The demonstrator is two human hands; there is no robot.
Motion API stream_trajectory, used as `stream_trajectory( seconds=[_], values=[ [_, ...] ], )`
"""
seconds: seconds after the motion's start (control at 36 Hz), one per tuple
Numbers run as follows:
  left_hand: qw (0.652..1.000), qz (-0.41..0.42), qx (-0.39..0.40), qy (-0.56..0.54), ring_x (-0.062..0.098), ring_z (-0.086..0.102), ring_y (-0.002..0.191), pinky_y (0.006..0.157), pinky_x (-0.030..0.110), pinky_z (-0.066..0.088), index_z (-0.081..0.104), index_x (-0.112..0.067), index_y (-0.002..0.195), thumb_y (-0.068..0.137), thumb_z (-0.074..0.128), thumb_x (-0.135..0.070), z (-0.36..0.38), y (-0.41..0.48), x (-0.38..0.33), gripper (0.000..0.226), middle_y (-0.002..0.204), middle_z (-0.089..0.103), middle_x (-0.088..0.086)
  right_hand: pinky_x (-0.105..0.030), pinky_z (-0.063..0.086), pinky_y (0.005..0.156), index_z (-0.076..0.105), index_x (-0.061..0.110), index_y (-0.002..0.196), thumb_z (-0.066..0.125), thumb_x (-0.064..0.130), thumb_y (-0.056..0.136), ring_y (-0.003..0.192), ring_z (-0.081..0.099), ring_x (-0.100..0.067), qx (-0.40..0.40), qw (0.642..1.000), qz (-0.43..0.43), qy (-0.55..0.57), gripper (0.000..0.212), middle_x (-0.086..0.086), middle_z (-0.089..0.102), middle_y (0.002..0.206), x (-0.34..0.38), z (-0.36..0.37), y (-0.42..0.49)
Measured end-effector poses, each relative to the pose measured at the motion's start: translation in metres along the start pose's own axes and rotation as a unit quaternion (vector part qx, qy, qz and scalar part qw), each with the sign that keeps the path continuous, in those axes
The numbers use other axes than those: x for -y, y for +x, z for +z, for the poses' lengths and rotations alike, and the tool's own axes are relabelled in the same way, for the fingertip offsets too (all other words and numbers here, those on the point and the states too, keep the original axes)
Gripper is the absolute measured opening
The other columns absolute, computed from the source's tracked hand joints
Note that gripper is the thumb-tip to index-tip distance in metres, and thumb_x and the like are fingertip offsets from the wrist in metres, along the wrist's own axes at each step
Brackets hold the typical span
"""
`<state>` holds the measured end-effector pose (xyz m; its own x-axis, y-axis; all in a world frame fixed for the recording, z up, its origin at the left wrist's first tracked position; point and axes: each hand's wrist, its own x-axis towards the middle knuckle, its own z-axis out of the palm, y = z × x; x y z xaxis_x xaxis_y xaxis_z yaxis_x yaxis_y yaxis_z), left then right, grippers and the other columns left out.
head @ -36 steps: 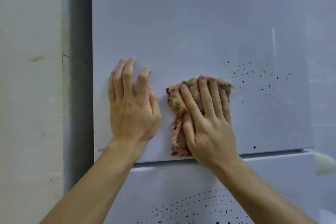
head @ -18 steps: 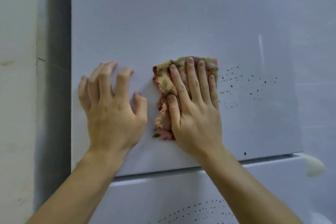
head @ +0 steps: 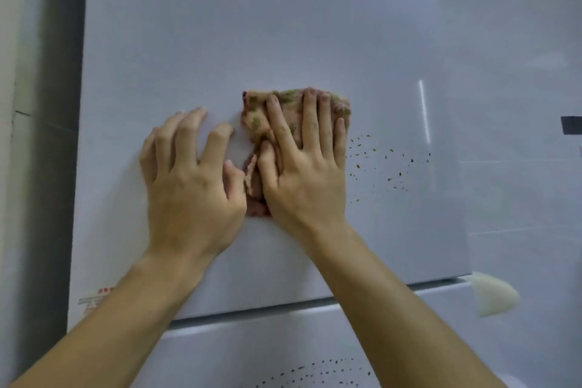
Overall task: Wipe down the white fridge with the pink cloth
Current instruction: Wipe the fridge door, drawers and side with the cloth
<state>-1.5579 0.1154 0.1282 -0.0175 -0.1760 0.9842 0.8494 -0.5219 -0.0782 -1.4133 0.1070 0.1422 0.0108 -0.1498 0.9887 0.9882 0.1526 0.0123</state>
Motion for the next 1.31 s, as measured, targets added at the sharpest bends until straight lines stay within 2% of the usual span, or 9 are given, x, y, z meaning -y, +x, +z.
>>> stream_trajectory(
  seconds=[0.11, 0.28, 0.47, 0.61, 0.81, 0.92, 1.03, 1.19, 1.31],
  values=[
    [1.000, 0.001, -0.004, -0.005, 0.038, 0.036, 0.148, 0.123, 0.055, 0.022, 0.061, -0.005, 0.130, 0.093, 0.051, -0.017, 0.006, 0.002, -0.005, 0.041, 0.156, 0.048, 0.018, -0.050, 0.007, 0.132, 0.038, 0.033, 0.161, 0.036, 0.060, 0.103, 0.163, 0.012, -0.028, 0.002, 1.000, 0.015, -0.007, 0.064, -0.016, 0.020, 0.173, 0.000, 0.005, 0.019],
    [1.000, 0.006, -0.010, -0.022, 0.036, 0.038, 0.148, 0.125, 0.051, 0.020, 0.059, -0.006, 0.132, 0.095, 0.052, -0.015, 0.011, -0.002, -0.006, 0.039, 0.156, 0.050, 0.016, -0.052, 0.021, 0.130, 0.050, 0.008, 0.154, 0.039, 0.027, 0.110, 0.158, 0.028, -0.030, -0.041, 0.996, 0.014, 0.074, 0.050, -0.016, 0.037, 0.166, -0.012, 0.000, -0.008],
    [1.000, 0.016, -0.013, -0.007, 0.039, 0.041, 0.146, 0.124, 0.053, 0.023, 0.061, -0.010, 0.132, 0.096, 0.053, -0.017, 0.011, -0.002, -0.006, 0.038, 0.154, 0.051, 0.016, -0.057, 0.027, 0.127, 0.043, -0.001, 0.154, 0.053, 0.007, 0.102, 0.159, 0.025, -0.034, 0.025, 0.998, -0.039, 0.048, 0.054, -0.019, 0.032, 0.167, -0.042, -0.034, -0.116],
    [1.000, 0.024, -0.008, 0.015, 0.040, 0.039, 0.147, 0.125, 0.054, 0.021, 0.058, -0.008, 0.136, 0.098, 0.048, -0.016, 0.013, -0.004, -0.007, 0.040, 0.156, 0.048, 0.017, -0.055, 0.021, 0.130, 0.039, 0.006, 0.158, 0.042, 0.021, 0.108, 0.161, 0.019, -0.033, 0.057, 0.996, -0.044, 0.046, 0.052, -0.018, 0.028, 0.170, -0.046, -0.041, -0.116],
    [0.998, 0.032, -0.015, 0.043, 0.042, 0.041, 0.147, 0.126, 0.055, 0.022, 0.057, -0.006, 0.137, 0.100, 0.046, -0.017, 0.016, -0.005, -0.006, 0.040, 0.154, 0.049, 0.020, -0.051, 0.008, 0.132, 0.030, 0.036, 0.164, 0.045, 0.072, 0.097, 0.163, 0.004, -0.028, 0.042, 0.999, -0.009, -0.017, 0.078, -0.018, 0.012, 0.174, -0.036, -0.021, -0.019],
    [0.999, 0.025, -0.008, 0.028, 0.041, 0.039, 0.147, 0.125, 0.053, 0.020, 0.057, -0.006, 0.136, 0.098, 0.049, -0.016, 0.015, -0.003, -0.007, 0.039, 0.155, 0.048, 0.020, -0.052, 0.010, 0.131, 0.034, 0.034, 0.163, 0.037, 0.055, 0.105, 0.162, 0.012, -0.031, -0.002, 0.999, 0.029, -0.023, 0.062, -0.016, 0.020, 0.173, -0.030, -0.007, 0.014],
    [1.000, 0.019, -0.013, 0.014, 0.040, 0.038, 0.146, 0.123, 0.055, 0.023, 0.058, -0.007, 0.134, 0.097, 0.051, -0.016, 0.014, -0.003, -0.006, 0.039, 0.154, 0.048, 0.019, -0.053, 0.016, 0.130, 0.039, 0.013, 0.161, 0.036, 0.033, 0.109, 0.161, 0.020, -0.033, -0.027, 0.999, 0.026, 0.008, 0.056, -0.017, 0.029, 0.170, -0.034, -0.004, 0.003],
    [1.000, 0.002, -0.010, 0.004, 0.040, 0.036, 0.147, 0.124, 0.056, 0.020, 0.058, -0.008, 0.135, 0.096, 0.050, -0.015, 0.013, -0.003, -0.011, 0.041, 0.155, 0.047, 0.019, -0.054, 0.019, 0.130, 0.035, 0.003, 0.160, 0.039, 0.019, 0.107, 0.162, 0.015, -0.030, 0.049, 0.998, -0.011, 0.028, 0.056, -0.017, 0.023, 0.171, -0.062, -0.035, -0.077],
    [0.999, 0.030, 0.032, 0.009, 0.040, 0.032, 0.150, 0.125, 0.060, 0.012, 0.057, -0.021, 0.147, 0.096, 0.050, -0.027, 0.009, -0.002, -0.016, 0.051, 0.162, 0.039, 0.017, -0.057, 0.018, 0.130, 0.034, 0.013, 0.162, 0.049, 0.026, 0.099, 0.162, 0.014, -0.028, 0.090, 0.994, -0.050, 0.031, 0.066, -0.011, 0.022, 0.173, -0.085, -0.056, -0.103]
  ],
)
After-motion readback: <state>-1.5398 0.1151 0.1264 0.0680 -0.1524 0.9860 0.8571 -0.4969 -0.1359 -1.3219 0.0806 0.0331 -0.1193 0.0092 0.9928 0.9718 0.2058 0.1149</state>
